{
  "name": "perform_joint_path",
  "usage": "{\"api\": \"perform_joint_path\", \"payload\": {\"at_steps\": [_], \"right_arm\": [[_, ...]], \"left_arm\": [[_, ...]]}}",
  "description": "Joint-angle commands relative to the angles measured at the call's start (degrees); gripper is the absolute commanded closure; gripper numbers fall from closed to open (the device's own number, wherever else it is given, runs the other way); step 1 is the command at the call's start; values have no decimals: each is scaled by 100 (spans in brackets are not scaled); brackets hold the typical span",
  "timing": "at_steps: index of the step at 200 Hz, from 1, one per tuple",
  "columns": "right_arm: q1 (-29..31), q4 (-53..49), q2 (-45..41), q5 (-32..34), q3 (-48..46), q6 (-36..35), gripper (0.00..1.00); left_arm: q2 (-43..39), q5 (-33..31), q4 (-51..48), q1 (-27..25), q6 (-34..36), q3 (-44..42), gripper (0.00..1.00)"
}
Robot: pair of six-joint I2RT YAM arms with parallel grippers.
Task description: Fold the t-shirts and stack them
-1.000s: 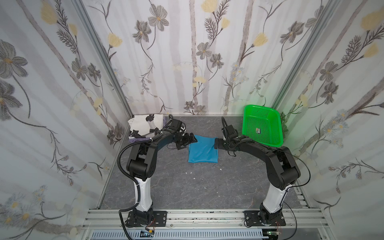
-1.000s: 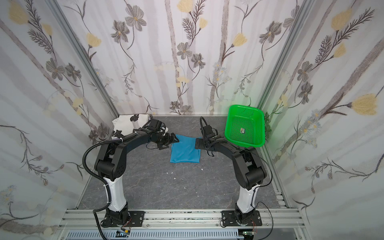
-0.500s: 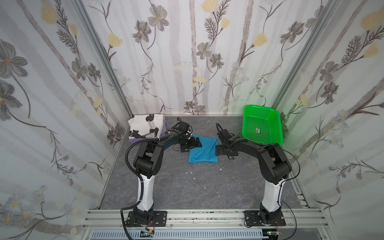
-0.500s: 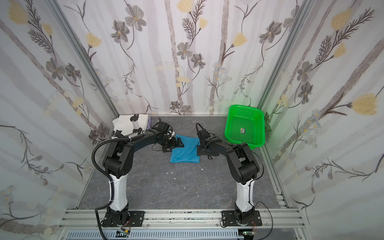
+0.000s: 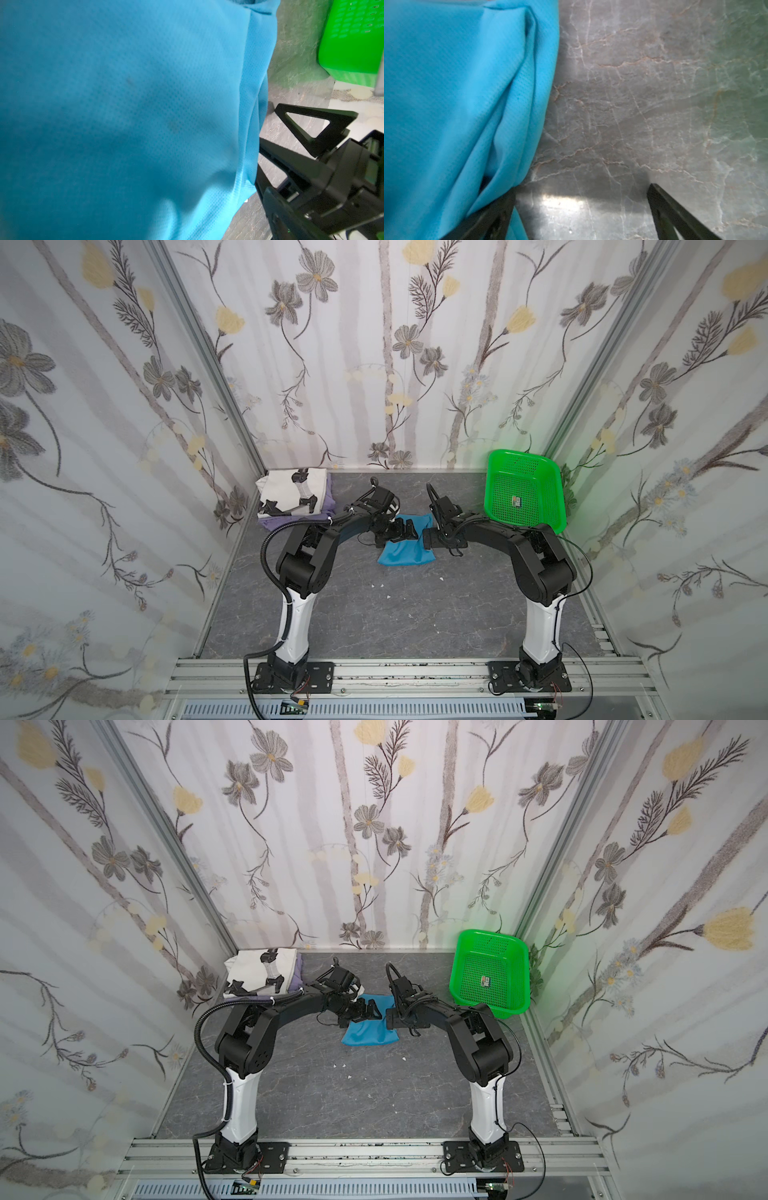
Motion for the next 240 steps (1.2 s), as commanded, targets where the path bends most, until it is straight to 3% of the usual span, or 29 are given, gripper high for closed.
{"api": "perform_joint_path", "payload": {"at_steps": [1, 66, 96, 155, 190, 222, 240], "right_arm": [[29, 312, 131, -496, -8, 2, 0], [31, 790, 101, -1092, -196, 155, 0], [37, 1133, 56, -1458, -391, 323, 0], [34, 1621, 50, -1932, -831, 558, 0], [38, 1853, 43, -2135, -1002, 595, 0], [38, 1967, 21, -2224, -1107, 604, 0], [32, 2027, 6, -2283, -1156, 613, 0]], "left_arm": [[109, -274, -102, -56, -388, -87, 0], [180, -598, -43, -155, -716, -204, 4], [205, -857, -106, -194, -1029, -407, 17], [258, -1306, -234, -332, -1275, -321, 20], [409, -1502, -280, -373, -1480, -283, 44], [500, -1572, -317, -405, -1506, -285, 40], [539, -1675, -394, -440, -1433, -195, 47]]}}
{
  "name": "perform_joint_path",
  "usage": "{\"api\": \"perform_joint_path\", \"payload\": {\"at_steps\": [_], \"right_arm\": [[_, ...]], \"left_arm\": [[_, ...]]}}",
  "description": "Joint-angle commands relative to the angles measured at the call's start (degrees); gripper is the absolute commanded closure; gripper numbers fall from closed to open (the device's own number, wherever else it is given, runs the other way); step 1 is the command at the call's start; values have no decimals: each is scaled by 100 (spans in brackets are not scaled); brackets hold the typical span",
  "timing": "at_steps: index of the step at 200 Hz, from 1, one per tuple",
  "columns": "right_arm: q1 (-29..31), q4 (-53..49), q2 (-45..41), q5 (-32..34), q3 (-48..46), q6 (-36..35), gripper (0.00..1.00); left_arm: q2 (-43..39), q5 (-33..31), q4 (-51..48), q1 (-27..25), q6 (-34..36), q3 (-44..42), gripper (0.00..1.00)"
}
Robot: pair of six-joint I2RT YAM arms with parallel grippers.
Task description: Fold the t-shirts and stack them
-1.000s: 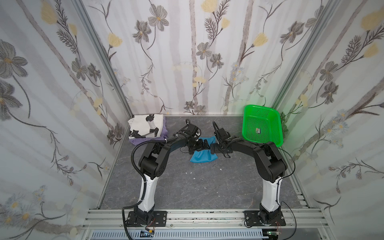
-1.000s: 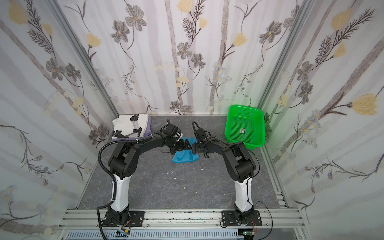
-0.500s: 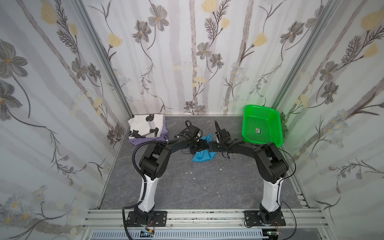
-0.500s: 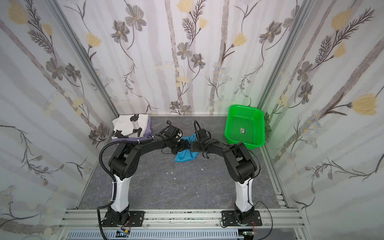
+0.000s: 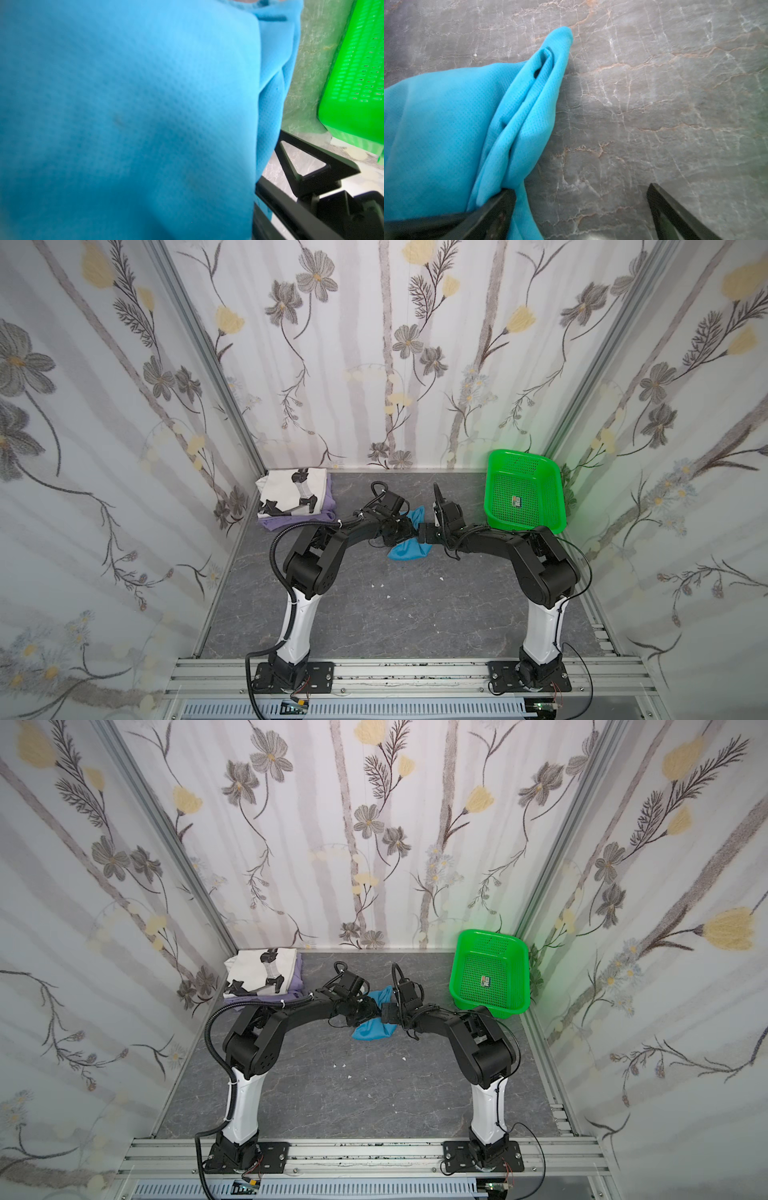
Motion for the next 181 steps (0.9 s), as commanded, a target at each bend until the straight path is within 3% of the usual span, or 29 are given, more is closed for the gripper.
{"api": "perform_joint_path", "payload": {"at_steps": [1, 10, 52, 83, 100, 137, 181], "right_arm": [[47, -573, 126, -1801, -108, 508, 0], [54, -541, 95, -1826, -126, 516, 0], [-21, -521, -51, -1909, -172, 513, 0], [-227, -590, -488, -1749, -400, 515, 0], [-379, -760, -804, -1583, -496, 454, 0], [-657, -1103, -1484, -1286, -617, 265, 0], [-890, -1359, -2193, -1145, -711, 80, 0]], "left_arm": [[264, -543, -1253, -90, 57, 26, 48], [301, -579, -1319, -104, 99, 95, 54], [273, -767, -1458, -111, 212, 87, 55], [242, -977, -1767, -105, 512, 251, 73], [175, -1019, -1952, -72, 958, 419, 78], [-84, -1102, -2768, 119, 2235, 887, 100], [-426, -946, -3624, 507, 3531, 1264, 100]]}}
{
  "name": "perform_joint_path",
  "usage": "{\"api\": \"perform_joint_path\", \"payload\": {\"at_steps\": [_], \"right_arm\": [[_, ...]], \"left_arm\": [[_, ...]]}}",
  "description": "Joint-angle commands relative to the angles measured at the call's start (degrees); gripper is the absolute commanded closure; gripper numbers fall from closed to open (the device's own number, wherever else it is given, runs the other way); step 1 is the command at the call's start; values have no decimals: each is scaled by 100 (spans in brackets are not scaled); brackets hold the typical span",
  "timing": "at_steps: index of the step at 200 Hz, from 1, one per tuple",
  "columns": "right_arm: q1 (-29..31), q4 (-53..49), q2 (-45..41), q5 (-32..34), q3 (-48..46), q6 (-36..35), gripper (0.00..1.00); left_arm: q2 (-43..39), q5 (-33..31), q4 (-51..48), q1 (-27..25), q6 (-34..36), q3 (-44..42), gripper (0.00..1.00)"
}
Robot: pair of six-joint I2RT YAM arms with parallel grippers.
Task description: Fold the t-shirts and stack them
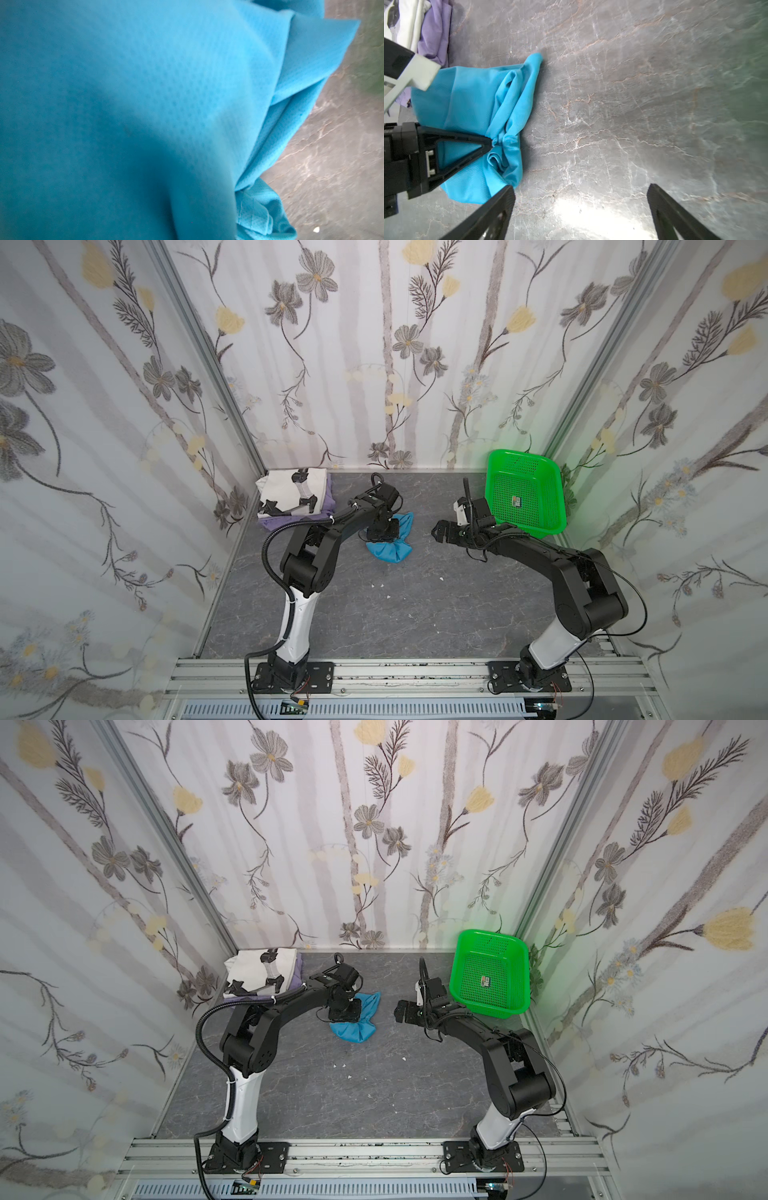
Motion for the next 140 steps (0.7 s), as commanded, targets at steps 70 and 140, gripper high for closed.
{"api": "perform_joint_path", "payload": {"at_steps": [70, 140], "right_arm": [[-161, -217, -819, 198, -232, -284, 0], [-155, -81, -930, 75, -465, -229, 0]], "left_arm": [[-441, 375, -1767, 813, 2119, 1020, 100], [-185, 658, -907, 827, 1203, -128, 99]]}}
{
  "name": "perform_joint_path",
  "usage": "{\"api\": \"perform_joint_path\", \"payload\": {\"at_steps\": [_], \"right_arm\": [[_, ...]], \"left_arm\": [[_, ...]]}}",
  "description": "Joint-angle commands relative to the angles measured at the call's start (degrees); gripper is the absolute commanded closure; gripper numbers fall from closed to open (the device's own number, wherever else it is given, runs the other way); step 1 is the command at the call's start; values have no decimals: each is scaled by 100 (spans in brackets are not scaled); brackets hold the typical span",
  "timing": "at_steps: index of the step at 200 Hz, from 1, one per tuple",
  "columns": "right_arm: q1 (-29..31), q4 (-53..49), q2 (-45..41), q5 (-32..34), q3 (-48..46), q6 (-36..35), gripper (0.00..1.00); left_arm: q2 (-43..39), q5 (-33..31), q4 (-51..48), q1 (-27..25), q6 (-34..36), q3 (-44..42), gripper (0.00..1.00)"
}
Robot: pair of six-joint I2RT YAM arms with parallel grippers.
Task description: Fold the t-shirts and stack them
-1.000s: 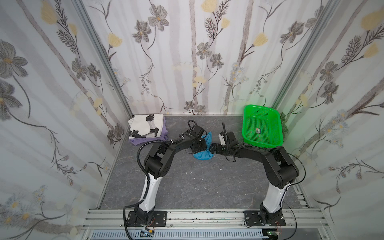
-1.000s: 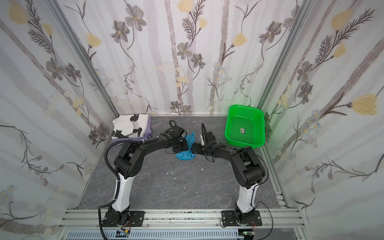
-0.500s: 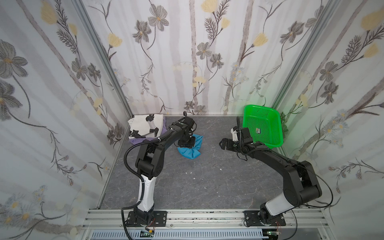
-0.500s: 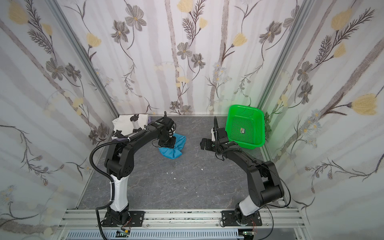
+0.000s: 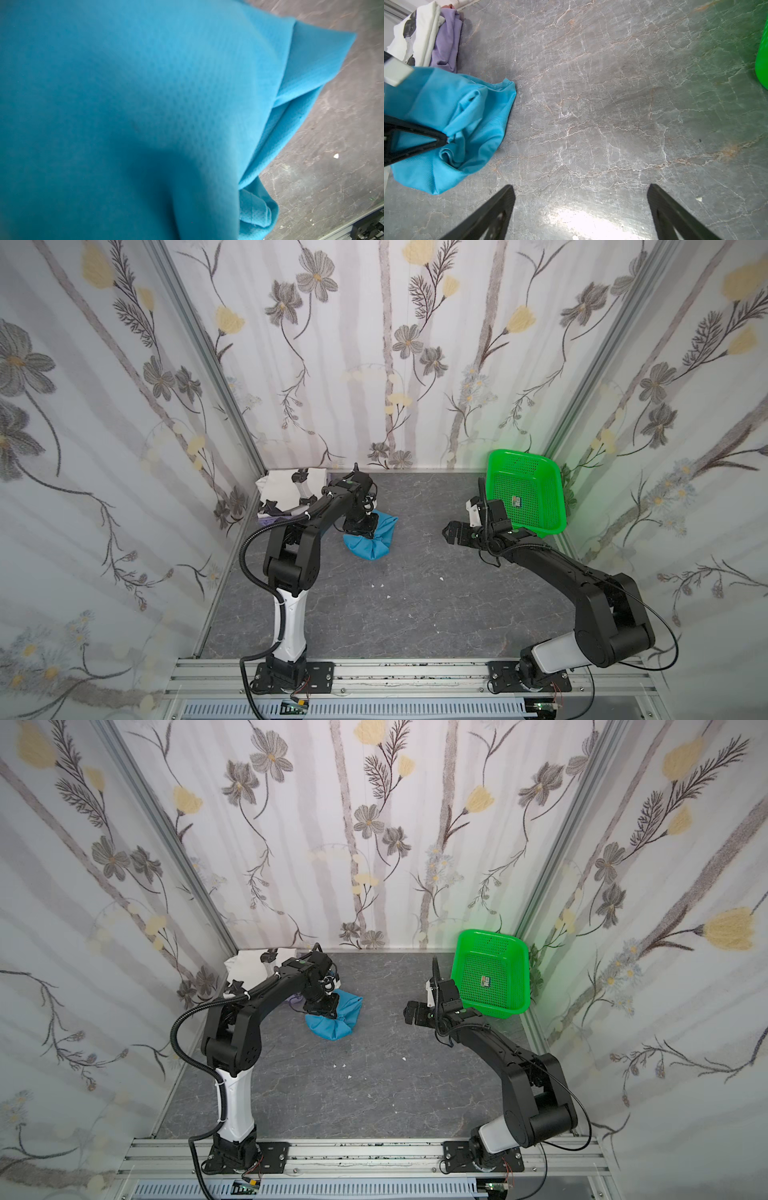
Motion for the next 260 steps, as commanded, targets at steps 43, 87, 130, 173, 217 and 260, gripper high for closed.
{"api": "perform_joint_path", "payload": {"at_steps": [43, 87, 130, 173, 217, 260], "right_arm": [[53, 226, 18, -100, -17, -17, 0], [71, 307, 175, -195, 24, 8, 0], [237, 918, 799, -1246, 242, 204, 0], [596, 1655, 2091, -2109, 911, 880, 0], [1064, -364, 2662, 706, 2000, 625, 0], [1151, -834, 2390, 1531, 1465, 633, 0]], "left_arm": [[123, 390, 763, -109, -711, -493, 44], [80, 706, 948, -303, -850, -554, 25], [258, 449, 1053, -542, -1050, -612, 25], [163, 417, 1215, -632, -1077, -1024, 25], [-46, 337, 1333, -635, -1077, -1458, 25], [18, 452, 1420, -631, -1075, -1485, 25]]}}
